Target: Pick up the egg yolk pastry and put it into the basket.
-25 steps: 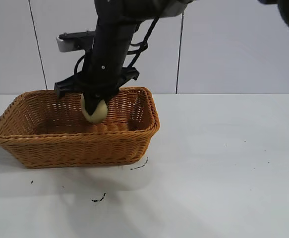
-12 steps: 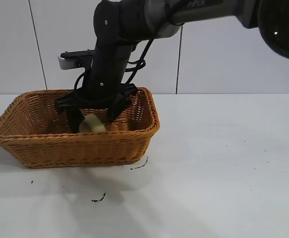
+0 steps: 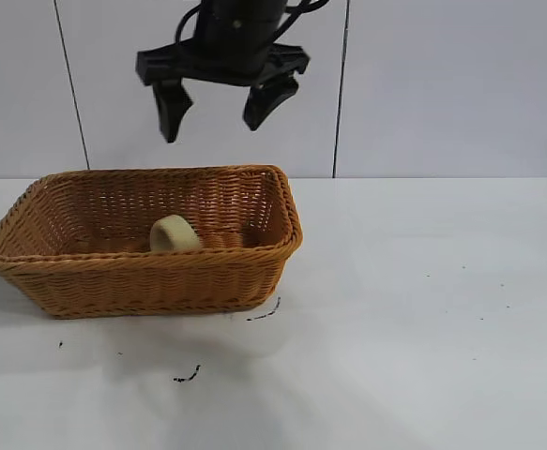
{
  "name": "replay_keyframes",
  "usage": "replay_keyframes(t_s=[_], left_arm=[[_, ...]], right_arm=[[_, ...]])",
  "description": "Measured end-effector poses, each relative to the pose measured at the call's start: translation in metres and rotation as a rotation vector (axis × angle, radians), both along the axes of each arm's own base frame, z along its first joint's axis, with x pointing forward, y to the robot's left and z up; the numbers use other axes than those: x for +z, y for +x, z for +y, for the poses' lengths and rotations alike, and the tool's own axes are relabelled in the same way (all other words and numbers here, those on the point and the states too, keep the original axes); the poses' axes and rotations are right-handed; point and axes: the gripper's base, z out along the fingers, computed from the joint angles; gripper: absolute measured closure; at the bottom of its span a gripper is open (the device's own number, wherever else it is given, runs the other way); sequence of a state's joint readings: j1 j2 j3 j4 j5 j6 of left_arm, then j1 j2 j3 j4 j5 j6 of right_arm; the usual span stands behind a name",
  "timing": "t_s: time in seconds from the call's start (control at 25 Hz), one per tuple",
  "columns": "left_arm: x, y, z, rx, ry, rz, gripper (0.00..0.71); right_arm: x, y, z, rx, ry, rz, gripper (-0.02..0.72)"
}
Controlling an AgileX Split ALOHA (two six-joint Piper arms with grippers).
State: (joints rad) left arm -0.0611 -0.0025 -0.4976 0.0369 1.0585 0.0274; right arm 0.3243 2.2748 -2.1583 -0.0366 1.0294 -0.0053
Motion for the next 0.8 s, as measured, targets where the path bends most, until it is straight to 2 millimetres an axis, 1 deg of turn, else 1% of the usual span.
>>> replay_keyframes(t_s=[0.08, 0.16, 0.2, 0.28, 0.36, 0.4, 0.44, 0.48, 0.72, 0.8], left_arm=[[0.0, 0.0, 0.0, 0.0, 0.0, 0.0, 0.017], [0.0, 0.0, 0.0, 0.0, 0.0, 0.0, 0.017], [0.0, 0.0, 0.0, 0.0, 0.0, 0.0, 0.017], [0.0, 0.0, 0.0, 0.0, 0.0, 0.0, 0.017], [0.0, 0.0, 0.0, 0.0, 0.0, 0.0, 0.017], [0.0, 0.0, 0.0, 0.0, 0.0, 0.0, 0.017], [0.0, 0.0, 0.0, 0.0, 0.0, 0.0, 0.017], [0.0, 0.0, 0.0, 0.0, 0.0, 0.0, 0.017], [0.0, 0.0, 0.0, 0.0, 0.0, 0.0, 0.017], [0.0, 0.0, 0.0, 0.0, 0.0, 0.0, 0.017]], right_arm=[[-0.001, 0.009, -0.038, -0.077, -0.005, 0.02, 0.008], [-0.002, 0.014, -0.067, -0.139, 0.008, 0.046, 0.008], [-0.002, 0.016, -0.086, -0.178, 0.015, 0.063, 0.008], [-0.004, 0.016, -0.112, -0.231, 0.017, 0.092, 0.008], [-0.005, 0.015, -0.131, -0.272, 0.017, 0.131, 0.008], [-0.005, 0.015, -0.131, -0.272, 0.017, 0.131, 0.008], [-0.006, 0.012, -0.144, -0.298, 0.014, 0.164, 0.008], [-0.006, 0.011, -0.149, -0.307, 0.012, 0.176, 0.008], [-0.006, 0.011, -0.151, -0.312, 0.016, 0.18, 0.008], [-0.005, 0.005, -0.151, -0.312, 0.013, 0.194, 0.008]])
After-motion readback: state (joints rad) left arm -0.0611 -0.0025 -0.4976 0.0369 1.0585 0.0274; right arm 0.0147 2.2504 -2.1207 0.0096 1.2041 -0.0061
